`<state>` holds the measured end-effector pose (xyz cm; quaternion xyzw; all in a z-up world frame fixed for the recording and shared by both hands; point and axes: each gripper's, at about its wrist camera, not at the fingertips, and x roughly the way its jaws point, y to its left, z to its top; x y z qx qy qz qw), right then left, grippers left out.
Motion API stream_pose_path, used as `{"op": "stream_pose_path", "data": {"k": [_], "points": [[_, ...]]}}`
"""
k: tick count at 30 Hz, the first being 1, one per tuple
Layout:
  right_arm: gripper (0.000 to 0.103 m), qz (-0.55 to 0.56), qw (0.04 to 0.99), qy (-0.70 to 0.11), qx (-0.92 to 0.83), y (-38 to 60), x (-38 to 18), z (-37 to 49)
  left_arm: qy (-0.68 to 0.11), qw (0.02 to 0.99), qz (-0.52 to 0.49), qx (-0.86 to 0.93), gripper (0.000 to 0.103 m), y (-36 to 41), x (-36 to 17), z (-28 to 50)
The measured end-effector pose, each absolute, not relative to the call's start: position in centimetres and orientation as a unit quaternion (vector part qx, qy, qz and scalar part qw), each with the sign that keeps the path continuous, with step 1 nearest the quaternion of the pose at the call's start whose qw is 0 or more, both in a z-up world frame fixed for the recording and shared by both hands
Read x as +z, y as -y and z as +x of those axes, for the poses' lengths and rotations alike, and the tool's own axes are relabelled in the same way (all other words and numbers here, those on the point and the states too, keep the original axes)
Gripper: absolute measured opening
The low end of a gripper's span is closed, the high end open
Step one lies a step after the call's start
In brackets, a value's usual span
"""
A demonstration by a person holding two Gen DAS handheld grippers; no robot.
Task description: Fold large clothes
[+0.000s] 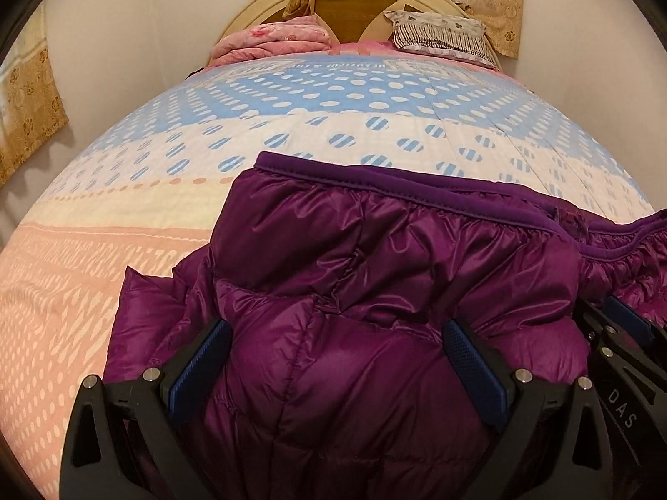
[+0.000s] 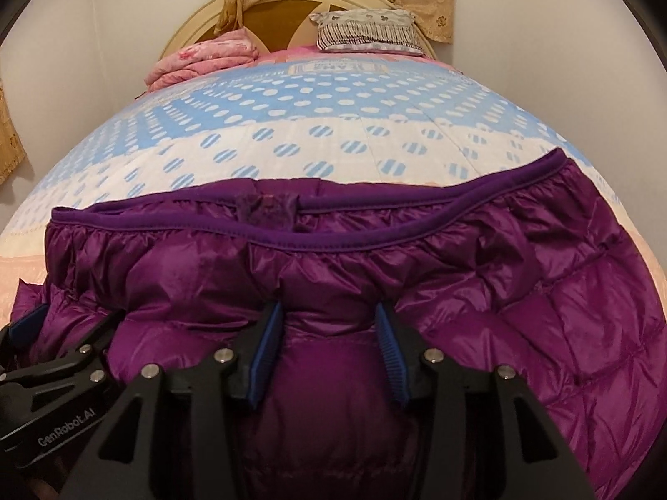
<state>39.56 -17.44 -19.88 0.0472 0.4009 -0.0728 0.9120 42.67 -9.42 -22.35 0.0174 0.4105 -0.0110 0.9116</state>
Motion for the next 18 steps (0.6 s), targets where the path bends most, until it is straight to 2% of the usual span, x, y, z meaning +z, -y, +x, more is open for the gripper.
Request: {"op": "stream_pose_path", "data": {"k": [18], "points": [[0.051,0.031,0.906,-0.417,-0.065,17.17,-19.84,40.09,-0.430,0.902,0.029,-0.021,0.102,9.45,-22.23,43.13]]}}
